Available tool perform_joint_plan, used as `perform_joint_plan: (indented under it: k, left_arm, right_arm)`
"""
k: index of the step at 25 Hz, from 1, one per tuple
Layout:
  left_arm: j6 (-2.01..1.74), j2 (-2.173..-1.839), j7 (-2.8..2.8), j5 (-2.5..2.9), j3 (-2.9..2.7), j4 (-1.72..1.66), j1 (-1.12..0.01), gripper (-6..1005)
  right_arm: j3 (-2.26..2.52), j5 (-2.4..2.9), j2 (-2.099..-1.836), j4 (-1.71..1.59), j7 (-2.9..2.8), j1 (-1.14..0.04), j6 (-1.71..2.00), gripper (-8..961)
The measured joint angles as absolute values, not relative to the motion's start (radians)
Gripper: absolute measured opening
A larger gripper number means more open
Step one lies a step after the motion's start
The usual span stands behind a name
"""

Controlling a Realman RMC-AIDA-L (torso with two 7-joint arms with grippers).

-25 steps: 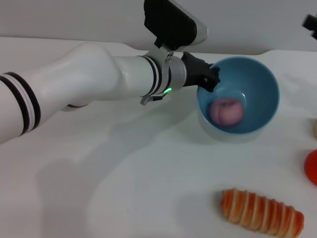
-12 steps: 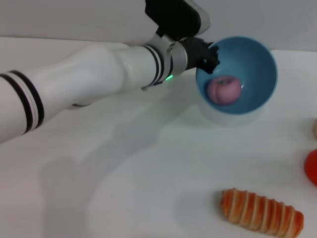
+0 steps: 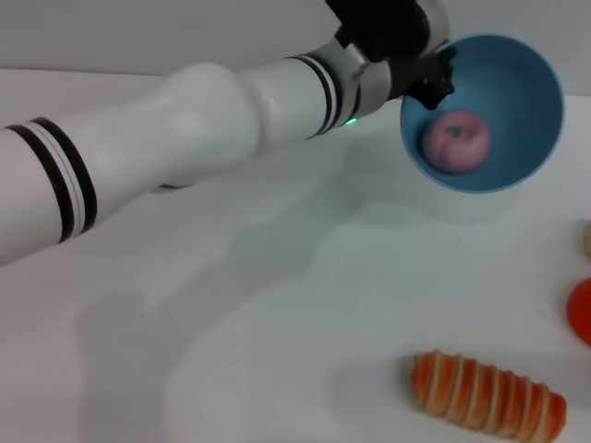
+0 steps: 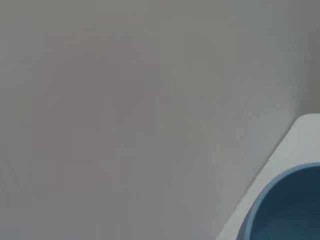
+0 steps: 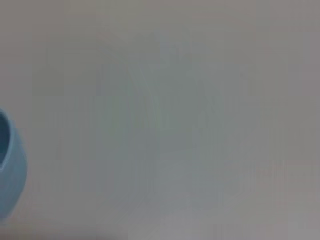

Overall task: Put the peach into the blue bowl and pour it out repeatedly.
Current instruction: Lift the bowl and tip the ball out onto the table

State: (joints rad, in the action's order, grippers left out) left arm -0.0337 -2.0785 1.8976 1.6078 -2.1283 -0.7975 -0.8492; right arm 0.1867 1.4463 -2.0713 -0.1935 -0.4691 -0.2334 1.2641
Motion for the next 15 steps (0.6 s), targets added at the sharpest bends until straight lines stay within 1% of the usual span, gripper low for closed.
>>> perform_joint_plan:
  k: [3, 10, 15]
  left_arm:
    - [0.014, -2.078, 1.786, 1.607, -2.175, -0.836, -0.835, 0]
    - [0.296, -2.078, 1.458, 1.608, -2.425, -0.933, -0.786, -1]
    - [0.391, -2.078, 1.316, 1.61, -2.51, -0.96, -0.764, -1]
  right_arm:
    - [0.13, 1.444, -2.072, -0.153, -0.441, -0.234, 1.271, 371]
    - [0.072, 1.438, -2.073, -0.119, -0.441, -0.234, 1.287, 361]
    - [0.051, 1.398, -2.073, -0.102, -0.436, -0.234, 1.318, 353]
